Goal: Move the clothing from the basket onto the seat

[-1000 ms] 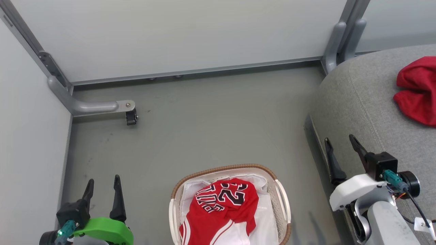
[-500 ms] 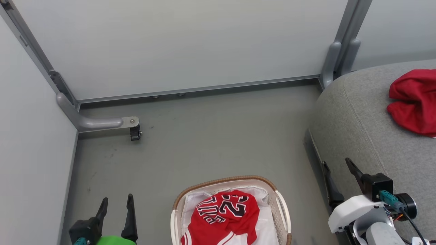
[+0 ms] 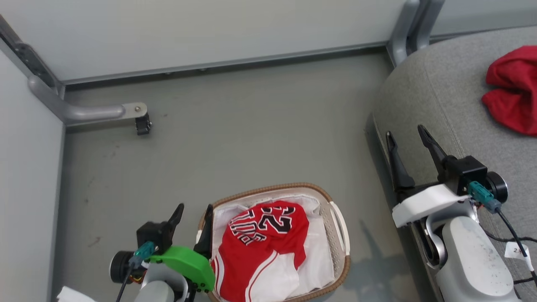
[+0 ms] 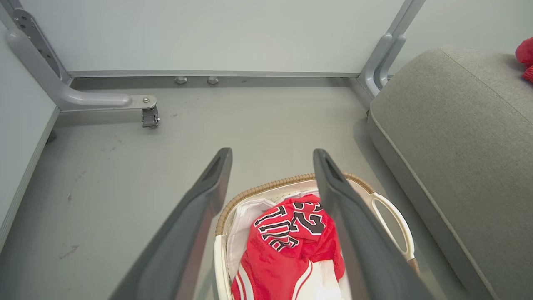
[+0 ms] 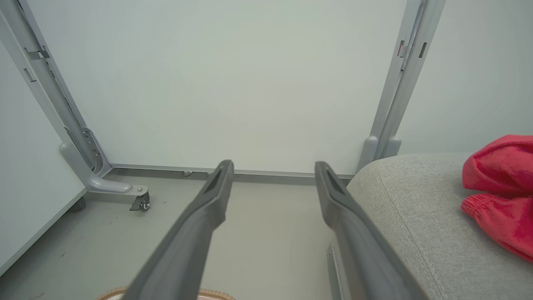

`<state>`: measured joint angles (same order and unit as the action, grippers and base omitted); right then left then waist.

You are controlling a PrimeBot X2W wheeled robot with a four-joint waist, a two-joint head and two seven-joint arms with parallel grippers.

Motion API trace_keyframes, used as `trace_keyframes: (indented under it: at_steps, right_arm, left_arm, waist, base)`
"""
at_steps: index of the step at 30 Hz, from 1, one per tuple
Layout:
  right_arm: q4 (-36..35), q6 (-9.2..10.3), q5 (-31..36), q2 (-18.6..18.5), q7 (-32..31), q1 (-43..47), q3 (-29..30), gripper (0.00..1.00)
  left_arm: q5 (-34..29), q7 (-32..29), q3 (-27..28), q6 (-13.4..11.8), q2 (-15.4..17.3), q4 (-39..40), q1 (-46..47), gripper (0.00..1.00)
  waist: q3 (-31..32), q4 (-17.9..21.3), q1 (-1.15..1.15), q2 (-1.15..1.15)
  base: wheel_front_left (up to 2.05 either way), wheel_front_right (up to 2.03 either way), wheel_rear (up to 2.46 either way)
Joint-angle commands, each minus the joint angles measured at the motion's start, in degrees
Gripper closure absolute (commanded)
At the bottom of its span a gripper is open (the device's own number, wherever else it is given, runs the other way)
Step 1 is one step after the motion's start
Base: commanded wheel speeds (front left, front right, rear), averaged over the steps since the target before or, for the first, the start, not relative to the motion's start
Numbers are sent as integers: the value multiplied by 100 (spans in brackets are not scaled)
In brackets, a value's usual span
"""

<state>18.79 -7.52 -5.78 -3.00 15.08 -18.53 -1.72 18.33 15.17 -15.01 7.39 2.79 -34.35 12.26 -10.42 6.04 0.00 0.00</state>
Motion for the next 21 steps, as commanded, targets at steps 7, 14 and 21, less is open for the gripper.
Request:
trace_keyframes:
  at_steps: [7, 14, 21]
  right_arm:
    - [-267, 6, -165, 1, 12, -552, -278, 0]
    - [-427, 6, -398, 6, 11, -873, -441, 0]
    - [-481, 6, -631, 8, 12, -1049, -568, 0]
  left_arm:
    - [-227, -5, -803, 17, 65, -892, 1151, 0]
    - [-654, -5, -1598, 11, 342, -1984, 2141, 0]
    - [-1194, -156, -2519, 10, 475, -3187, 3035, 0]
  waist:
    - [-1656, 744, 0, 0]
    - [-2468, 1079, 0, 0]
    - [-3047, 1308, 0, 0]
  base:
    - [0, 0, 0]
    - [0, 0, 0]
    - [0, 0, 0]
